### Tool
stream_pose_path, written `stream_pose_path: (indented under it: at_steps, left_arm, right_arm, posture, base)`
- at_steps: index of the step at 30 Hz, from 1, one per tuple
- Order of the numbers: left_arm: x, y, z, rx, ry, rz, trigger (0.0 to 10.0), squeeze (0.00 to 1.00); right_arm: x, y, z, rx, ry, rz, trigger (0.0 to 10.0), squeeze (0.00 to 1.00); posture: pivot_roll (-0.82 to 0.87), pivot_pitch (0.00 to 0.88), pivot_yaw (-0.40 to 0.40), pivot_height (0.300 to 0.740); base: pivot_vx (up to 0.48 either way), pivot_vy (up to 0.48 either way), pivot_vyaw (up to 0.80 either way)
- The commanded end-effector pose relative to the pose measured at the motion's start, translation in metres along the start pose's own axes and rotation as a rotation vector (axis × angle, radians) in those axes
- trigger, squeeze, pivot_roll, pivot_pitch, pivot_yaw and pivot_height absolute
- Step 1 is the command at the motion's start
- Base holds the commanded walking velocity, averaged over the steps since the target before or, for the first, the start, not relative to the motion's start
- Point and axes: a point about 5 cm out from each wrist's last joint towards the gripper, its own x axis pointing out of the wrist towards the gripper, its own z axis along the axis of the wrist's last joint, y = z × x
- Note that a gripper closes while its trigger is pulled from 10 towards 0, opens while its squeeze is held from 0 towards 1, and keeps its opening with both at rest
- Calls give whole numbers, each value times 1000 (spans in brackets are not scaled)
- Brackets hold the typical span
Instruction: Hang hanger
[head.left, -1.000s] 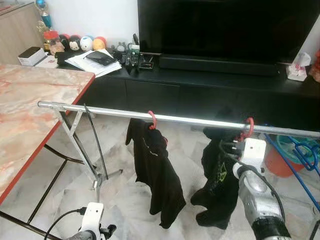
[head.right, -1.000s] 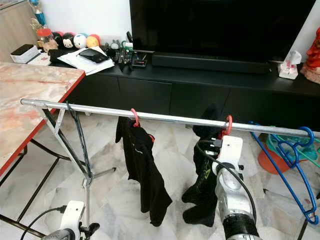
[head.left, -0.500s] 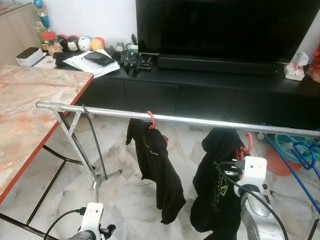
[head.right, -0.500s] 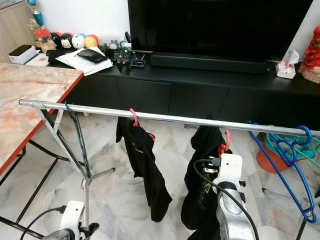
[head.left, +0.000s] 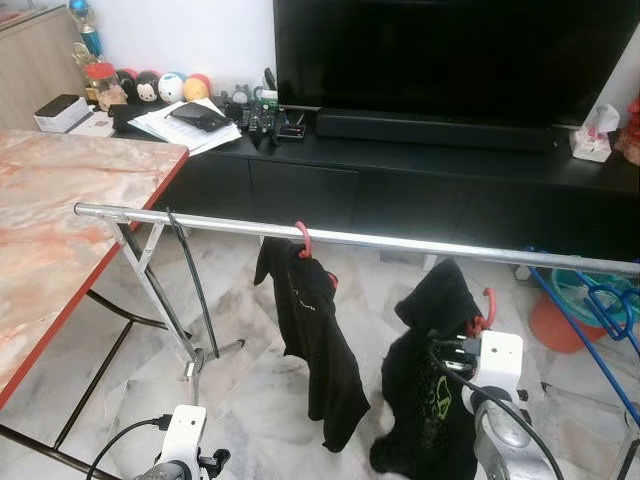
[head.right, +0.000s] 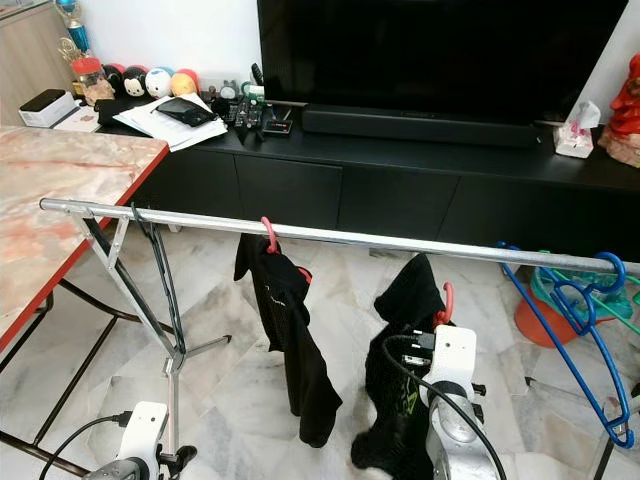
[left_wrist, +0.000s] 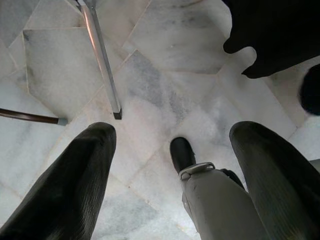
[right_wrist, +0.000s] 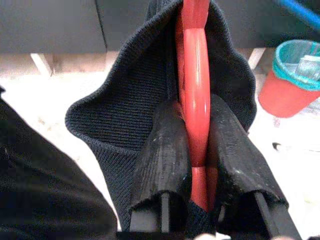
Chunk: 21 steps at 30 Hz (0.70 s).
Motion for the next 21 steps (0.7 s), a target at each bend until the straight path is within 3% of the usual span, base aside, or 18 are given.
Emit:
stream_pose_path:
  at_steps: [1,21]
  left_arm:
    - [-1,1,-4,-3,9,-2,10000,0]
    - [-1,6,-1,-15,5,18,10000,0]
  right_arm:
    - [2,-2,18,11,-77,-12,10000,0]
    - [9,4,39,35,-140,-13,10000,0]
  posture:
    - [-144,0,-15,740]
    - [-141,0,3,740]
  base:
    - [0,0,0]
    - [-293,0,0]
